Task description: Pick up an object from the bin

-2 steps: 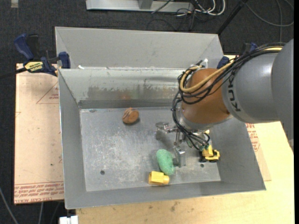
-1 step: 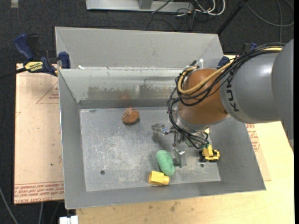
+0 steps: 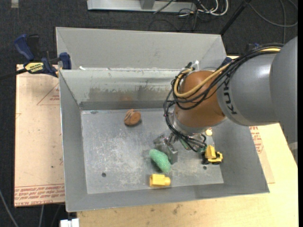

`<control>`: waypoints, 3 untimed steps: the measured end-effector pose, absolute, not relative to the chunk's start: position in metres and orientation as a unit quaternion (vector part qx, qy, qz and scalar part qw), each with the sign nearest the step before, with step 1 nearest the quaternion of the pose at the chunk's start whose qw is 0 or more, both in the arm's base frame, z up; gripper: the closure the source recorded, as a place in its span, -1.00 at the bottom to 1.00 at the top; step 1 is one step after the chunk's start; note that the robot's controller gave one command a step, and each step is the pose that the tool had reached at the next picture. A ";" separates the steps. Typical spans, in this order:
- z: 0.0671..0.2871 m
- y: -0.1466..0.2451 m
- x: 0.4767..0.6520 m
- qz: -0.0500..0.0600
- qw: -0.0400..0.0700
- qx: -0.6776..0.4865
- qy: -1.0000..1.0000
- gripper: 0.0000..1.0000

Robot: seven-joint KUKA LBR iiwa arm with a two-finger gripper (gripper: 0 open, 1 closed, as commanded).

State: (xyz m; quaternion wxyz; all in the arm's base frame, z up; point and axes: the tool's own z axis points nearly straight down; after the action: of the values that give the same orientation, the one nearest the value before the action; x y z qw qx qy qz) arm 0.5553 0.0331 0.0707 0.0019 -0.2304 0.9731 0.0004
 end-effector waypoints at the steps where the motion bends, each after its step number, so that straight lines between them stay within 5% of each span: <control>1: 0.070 0.033 0.555 0.001 0.001 -0.230 0.973 -1.00; 3: 0.070 0.055 0.557 0.000 0.002 -0.217 0.976 -1.00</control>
Offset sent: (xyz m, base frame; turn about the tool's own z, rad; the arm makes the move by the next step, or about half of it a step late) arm 0.0000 0.0000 0.0000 0.0000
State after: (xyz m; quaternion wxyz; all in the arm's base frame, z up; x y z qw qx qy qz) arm 0.5570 0.0545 0.0701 0.0016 -0.2168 0.9762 0.0002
